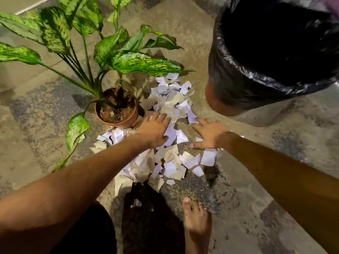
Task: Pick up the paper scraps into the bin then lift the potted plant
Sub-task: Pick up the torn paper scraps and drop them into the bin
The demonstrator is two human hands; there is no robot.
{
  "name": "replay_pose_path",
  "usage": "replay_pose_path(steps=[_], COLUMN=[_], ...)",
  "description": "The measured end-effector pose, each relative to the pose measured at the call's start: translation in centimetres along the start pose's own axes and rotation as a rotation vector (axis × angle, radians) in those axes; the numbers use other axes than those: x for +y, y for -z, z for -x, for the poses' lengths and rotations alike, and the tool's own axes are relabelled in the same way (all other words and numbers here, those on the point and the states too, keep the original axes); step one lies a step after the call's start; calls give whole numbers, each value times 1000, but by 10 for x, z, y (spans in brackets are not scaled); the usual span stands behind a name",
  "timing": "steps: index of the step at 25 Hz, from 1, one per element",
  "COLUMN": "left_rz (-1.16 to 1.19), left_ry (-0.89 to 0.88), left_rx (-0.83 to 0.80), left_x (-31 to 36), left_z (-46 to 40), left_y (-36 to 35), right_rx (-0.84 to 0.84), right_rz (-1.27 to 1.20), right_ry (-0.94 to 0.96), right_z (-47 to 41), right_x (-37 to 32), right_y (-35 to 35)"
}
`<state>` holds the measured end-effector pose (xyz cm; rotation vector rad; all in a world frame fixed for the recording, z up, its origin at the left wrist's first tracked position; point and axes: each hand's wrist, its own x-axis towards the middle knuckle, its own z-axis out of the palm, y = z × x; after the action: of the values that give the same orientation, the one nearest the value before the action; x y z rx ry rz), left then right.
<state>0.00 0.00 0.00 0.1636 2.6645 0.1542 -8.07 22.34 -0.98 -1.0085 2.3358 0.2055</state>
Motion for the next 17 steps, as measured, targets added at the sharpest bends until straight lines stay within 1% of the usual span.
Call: replay_pose_path(steps=[3,5,7,8,12,14,17], left_rz=[-29,-25,34,48,24,11,37], left_ry=[-1,0,24,26,-7,-27,-8], left_rx=[-14,-33,-88,-122,-193,-230,-265], left_x=[16,26,35,38,50,50,48], left_z=[-3,-2,1,3,2,1,3], left_y=[-11,-14,-13,-12,-14,-15,-15], right_rx=[-80,-98,-130,-162,-205,-211,-185], right_rz=[107,123,111,113,108,80,35], right_ry=[45,19,-12,-35,-159,-207,-281], right_z=[5,12,23,28,46,52,59], right_x=[7,14,18,20,38,51,58], right_y=[1,1,-5,-10,-33,-39,-48])
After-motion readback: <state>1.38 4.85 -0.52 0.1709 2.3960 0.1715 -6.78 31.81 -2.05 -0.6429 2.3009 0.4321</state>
